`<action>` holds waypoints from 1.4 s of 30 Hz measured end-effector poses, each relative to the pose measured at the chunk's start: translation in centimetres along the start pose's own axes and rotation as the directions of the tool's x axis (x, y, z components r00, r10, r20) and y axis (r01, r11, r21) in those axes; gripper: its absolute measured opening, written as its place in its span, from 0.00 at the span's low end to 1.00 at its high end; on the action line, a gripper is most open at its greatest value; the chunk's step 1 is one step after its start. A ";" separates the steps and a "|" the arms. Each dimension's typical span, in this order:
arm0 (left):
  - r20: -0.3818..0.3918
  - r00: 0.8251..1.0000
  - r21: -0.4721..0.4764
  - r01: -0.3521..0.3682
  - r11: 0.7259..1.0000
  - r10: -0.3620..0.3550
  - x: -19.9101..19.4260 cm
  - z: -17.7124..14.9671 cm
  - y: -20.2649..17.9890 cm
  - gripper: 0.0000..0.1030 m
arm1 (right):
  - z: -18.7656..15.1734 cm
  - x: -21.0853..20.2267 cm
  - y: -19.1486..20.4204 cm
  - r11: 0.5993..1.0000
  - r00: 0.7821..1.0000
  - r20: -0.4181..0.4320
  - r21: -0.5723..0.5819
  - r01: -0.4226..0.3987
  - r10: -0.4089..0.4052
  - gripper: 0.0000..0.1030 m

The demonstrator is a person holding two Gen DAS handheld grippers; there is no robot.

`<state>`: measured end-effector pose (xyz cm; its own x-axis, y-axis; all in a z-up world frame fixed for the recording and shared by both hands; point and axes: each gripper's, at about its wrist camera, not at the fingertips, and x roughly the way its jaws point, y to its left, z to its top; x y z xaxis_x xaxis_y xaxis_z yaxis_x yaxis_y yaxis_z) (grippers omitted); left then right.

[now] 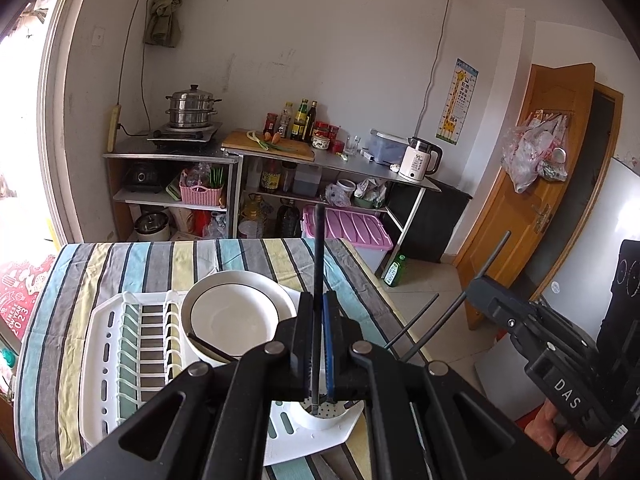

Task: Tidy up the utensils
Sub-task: 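Drop the left tool's chopstick into the white cup and open it while the right tool releases its own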

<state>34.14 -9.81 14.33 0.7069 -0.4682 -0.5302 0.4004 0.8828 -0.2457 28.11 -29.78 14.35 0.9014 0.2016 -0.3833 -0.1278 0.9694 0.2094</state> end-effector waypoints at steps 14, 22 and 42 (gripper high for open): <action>-0.054 0.998 -0.059 -0.035 0.998 0.032 3.1 -1.7 2.6 0.05 | -2.6 3.7 -3.4 0.997 0.994 -0.105 0.070 0.037 -0.029 0.04; -0.072 0.993 -0.077 -0.097 0.992 0.092 3.4 -2.4 4.6 0.07 | -3.4 4.2 -5.0 0.993 0.989 -0.140 0.097 0.064 -0.050 0.05; -0.074 0.987 -0.065 -0.144 0.987 0.140 2.0 -4.3 5.4 0.12 | -4.2 2.3 -4.6 0.995 0.987 -0.154 0.076 0.067 -0.054 0.16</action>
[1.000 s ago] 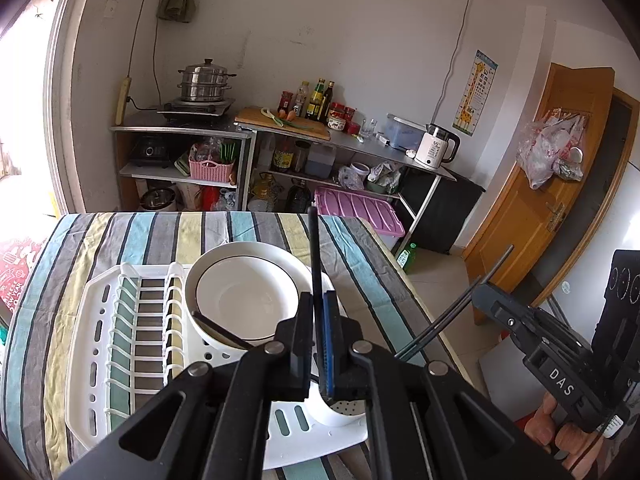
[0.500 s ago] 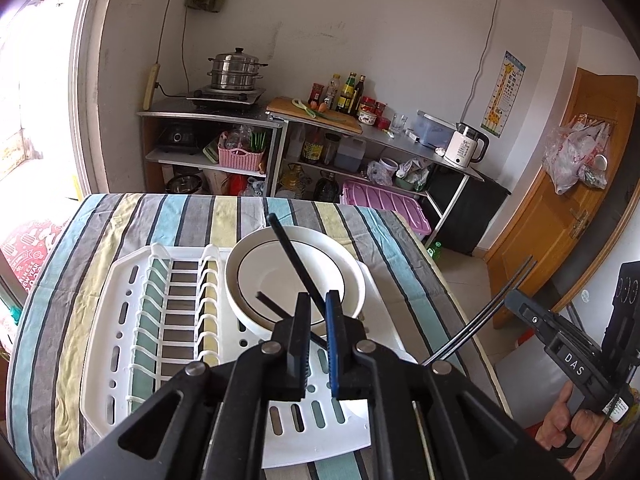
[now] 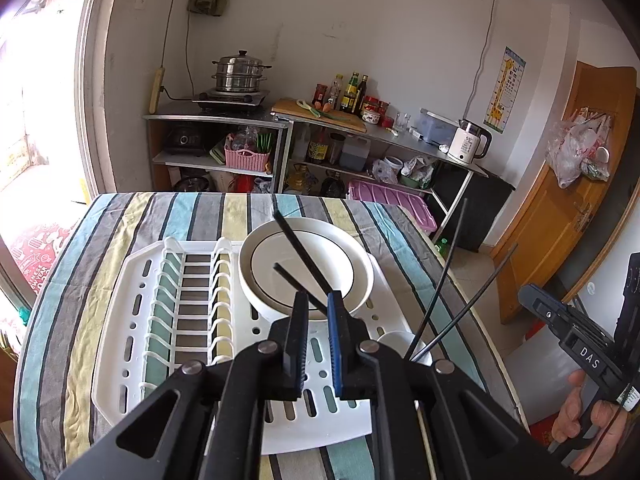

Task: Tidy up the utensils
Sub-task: 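Drop the left tool's chopstick into the white cup and open it while the right tool releases its own, then move both open tools back down toward the remaining chopsticks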

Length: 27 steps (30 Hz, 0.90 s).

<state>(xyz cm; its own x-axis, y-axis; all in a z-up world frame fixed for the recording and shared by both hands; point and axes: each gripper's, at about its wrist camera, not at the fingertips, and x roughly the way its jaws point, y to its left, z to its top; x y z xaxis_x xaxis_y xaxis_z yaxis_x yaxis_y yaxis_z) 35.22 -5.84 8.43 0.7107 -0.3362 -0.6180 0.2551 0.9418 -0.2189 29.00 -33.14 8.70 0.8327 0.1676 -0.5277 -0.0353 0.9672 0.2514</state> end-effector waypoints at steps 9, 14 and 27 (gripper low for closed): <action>0.048 0.999 0.014 0.008 1.000 -0.008 -4.7 -3.5 0.2 0.16 | -3.4 -4.2 2.3 0.998 0.998 0.025 -0.035 -0.061 0.061 0.16; 0.072 0.997 0.047 0.006 0.999 -0.009 -8.0 -6.8 0.0 0.16 | -6.4 -7.0 3.3 0.995 0.996 0.030 -0.054 -0.080 0.082 0.16; 0.098 0.994 0.084 -0.057 0.995 0.048 -14.4 -17.3 0.5 0.16 | -14.2 -12.1 5.3 0.992 0.995 0.006 -0.082 -0.094 0.095 0.16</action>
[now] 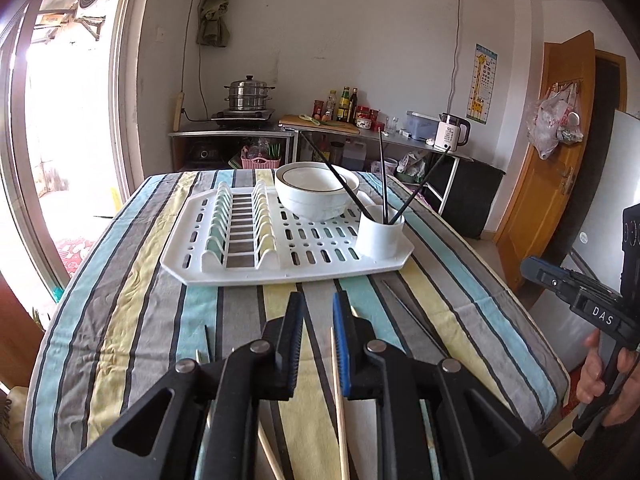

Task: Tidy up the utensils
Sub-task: 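Move both open tools back down toward the remaining chopsticks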

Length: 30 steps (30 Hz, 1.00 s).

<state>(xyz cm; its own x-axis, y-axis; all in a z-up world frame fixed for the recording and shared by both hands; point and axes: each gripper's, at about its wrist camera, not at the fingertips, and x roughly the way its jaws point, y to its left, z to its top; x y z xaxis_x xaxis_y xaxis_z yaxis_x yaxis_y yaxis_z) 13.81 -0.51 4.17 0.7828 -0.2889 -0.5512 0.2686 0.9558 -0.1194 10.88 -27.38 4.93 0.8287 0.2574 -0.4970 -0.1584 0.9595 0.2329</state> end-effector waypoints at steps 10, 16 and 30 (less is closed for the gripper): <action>-0.015 0.999 -0.024 -0.043 0.999 0.043 -3.1 -5.1 1.5 0.16 | -4.3 -1.3 1.5 1.000 0.999 -0.043 -0.010 -0.010 0.010 0.16; -0.045 0.995 -0.050 -0.093 0.994 0.091 -3.5 -6.9 3.1 0.19 | -5.4 -0.7 1.8 1.000 0.997 -0.076 -0.017 -0.021 0.019 0.16; -0.162 0.983 -0.090 -0.105 0.990 0.089 2.3 -6.3 5.8 0.19 | -4.0 4.0 0.7 0.999 0.990 -0.138 -0.033 0.022 -0.026 0.16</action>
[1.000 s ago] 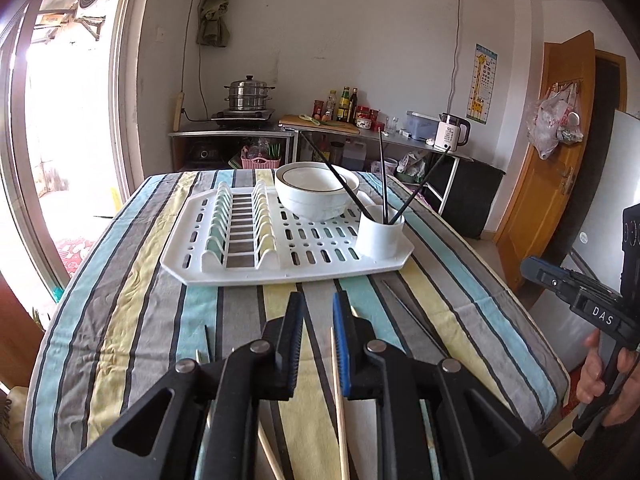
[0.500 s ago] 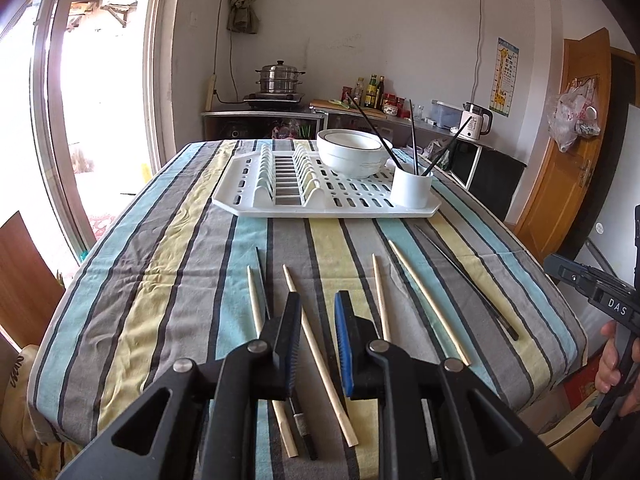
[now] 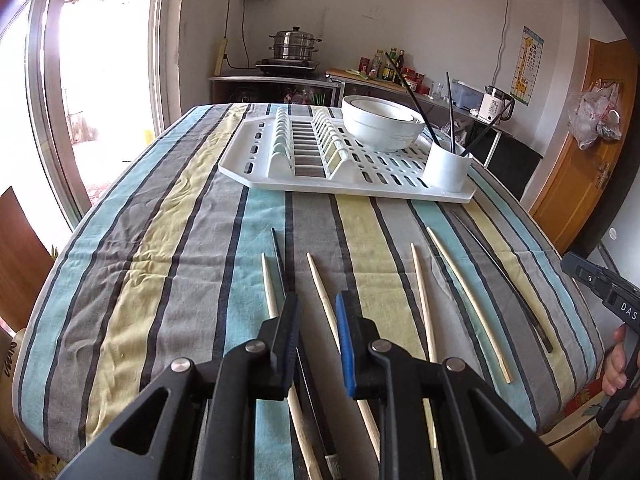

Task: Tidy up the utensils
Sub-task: 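Move both open tools back down toward the remaining chopsticks, then lower the left tool onto a black chopstick and close it while the right tool grasps another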

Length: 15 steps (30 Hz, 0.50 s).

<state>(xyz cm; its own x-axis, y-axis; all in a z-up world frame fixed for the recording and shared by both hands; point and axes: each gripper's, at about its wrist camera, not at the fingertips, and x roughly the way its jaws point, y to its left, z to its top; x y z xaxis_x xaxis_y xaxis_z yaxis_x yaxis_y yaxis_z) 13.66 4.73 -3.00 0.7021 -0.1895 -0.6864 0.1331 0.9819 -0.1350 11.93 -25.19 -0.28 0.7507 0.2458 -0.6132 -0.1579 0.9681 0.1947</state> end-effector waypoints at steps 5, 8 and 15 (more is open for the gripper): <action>-0.061 0.998 -0.005 -0.026 1.000 0.026 3.0 0.8 0.5 0.19 | 1.1 2.1 0.1 1.000 0.999 -0.035 -0.030 -0.001 0.000 0.16; -0.081 0.996 -0.009 -0.039 0.999 0.039 3.9 1.4 0.7 0.19 | 1.9 3.6 -0.1 0.999 0.998 -0.058 -0.040 -0.002 -0.001 0.16; -0.101 0.994 -0.013 -0.046 0.999 0.045 4.9 1.9 1.0 0.19 | 2.8 7.3 -0.4 0.998 0.990 -0.139 -0.059 -0.012 0.004 0.16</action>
<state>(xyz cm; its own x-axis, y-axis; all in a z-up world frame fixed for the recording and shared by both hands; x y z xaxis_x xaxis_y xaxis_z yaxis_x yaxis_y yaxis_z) 18.59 4.81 -5.10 0.6330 -0.1447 -0.7605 0.0916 0.9895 -0.1120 19.27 -23.92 -2.72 0.6533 0.2542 -0.7132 -0.2048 0.9662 0.1567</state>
